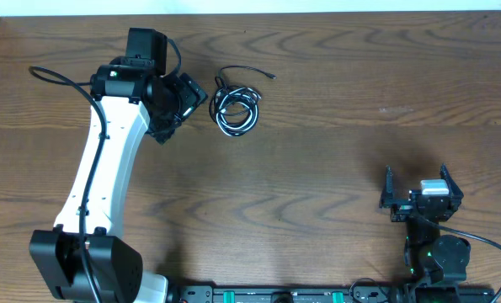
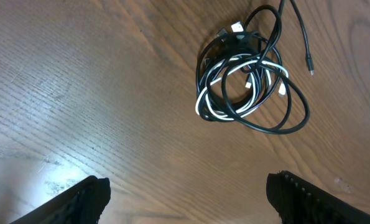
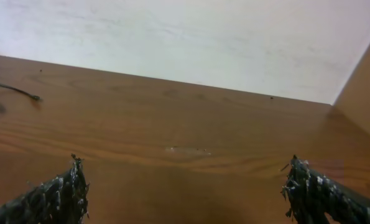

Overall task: Untangle cables
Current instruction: 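Position the open left gripper beside the black and white cables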

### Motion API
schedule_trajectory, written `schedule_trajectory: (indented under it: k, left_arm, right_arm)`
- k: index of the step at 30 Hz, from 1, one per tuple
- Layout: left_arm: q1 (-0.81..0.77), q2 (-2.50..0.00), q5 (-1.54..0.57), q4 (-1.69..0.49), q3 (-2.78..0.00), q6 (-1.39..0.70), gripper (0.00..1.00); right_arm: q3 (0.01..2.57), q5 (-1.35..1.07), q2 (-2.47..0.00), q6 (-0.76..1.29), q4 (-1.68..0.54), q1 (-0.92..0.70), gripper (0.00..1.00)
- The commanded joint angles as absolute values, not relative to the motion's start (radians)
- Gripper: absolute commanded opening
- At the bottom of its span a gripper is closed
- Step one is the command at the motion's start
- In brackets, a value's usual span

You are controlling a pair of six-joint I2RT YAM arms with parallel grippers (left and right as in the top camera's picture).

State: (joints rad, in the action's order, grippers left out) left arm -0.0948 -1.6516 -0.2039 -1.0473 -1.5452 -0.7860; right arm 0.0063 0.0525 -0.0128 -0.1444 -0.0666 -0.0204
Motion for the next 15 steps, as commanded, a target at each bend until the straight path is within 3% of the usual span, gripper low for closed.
schedule_trajectory:
  k: [1, 15]
  left_arm:
    - [-0.096, -1.656, -0.191, -1.053, -1.541, -0.791, 0.88]
    - [-0.096, -1.660, -0.111, -1.122, -1.540, -0.791, 0.89]
  right_arm:
    - [0.006, 0.061, -0.012, -0.159, -0.070, -0.015, 0.99]
    - [0.006, 0.061, -0.012, -0.158, -0.070, -0.015, 0.99]
